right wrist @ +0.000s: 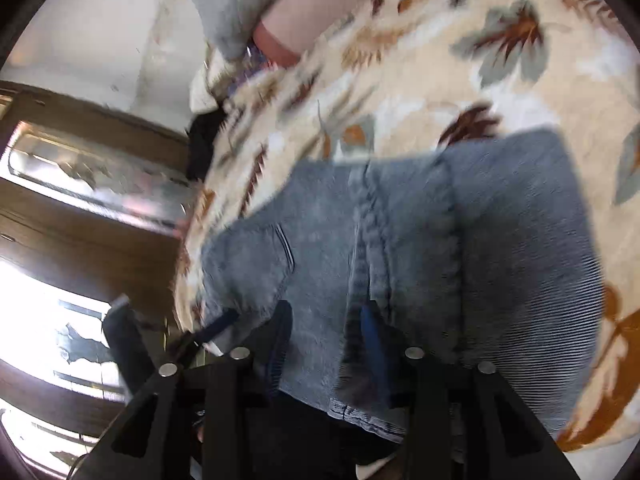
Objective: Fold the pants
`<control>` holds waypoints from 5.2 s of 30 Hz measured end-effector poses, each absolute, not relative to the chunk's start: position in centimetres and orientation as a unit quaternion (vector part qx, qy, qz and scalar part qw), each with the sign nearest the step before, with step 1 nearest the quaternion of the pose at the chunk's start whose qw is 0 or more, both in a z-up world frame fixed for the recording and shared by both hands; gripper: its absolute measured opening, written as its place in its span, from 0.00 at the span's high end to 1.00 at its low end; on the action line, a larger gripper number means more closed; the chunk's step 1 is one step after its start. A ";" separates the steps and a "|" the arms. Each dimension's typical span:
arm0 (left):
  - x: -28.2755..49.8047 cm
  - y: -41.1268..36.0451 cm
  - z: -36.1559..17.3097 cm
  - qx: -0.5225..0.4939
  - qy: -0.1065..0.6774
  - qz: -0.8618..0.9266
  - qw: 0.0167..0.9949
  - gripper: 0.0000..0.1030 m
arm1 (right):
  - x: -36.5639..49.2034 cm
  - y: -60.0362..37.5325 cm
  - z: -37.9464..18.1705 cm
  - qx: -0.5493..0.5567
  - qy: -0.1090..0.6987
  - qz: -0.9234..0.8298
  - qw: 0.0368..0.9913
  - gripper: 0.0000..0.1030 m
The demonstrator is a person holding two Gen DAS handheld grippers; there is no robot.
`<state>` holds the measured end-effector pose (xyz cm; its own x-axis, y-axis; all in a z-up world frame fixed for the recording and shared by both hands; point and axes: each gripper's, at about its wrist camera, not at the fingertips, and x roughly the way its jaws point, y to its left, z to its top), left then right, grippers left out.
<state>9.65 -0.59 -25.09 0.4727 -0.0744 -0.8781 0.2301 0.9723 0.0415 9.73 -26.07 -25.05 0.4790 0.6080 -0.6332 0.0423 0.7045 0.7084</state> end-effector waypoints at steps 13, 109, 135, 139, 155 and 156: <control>7.2 -8.1 -25.1 0.087 0.496 -0.186 0.843 0.22 | 6.6 -28.9 -29.4 0.269 0.590 0.135 0.749 0.54; 9.2 23.2 -27.6 -0.317 0.479 -0.005 0.819 0.83 | 2.4 -20.4 -26.4 0.183 0.376 0.189 0.888 0.53; 3.6 -11.4 -13.4 0.056 0.403 -0.293 0.865 0.86 | 2.6 -32.5 -26.3 0.381 0.329 0.156 0.850 0.53; 3.4 -18.2 -17.9 0.091 0.462 -0.348 0.811 0.82 | 1.6 -36.4 -27.8 0.413 0.331 0.101 0.842 0.53; 1.8 -10.6 -14.0 0.042 0.412 -0.374 0.830 0.48 | 1.3 -38.5 -24.3 0.386 0.324 0.054 0.862 0.53; 2.4 -10.0 -14.4 0.054 0.411 -0.348 0.841 0.48 | 1.6 -37.8 -23.6 0.372 0.322 0.058 0.869 0.53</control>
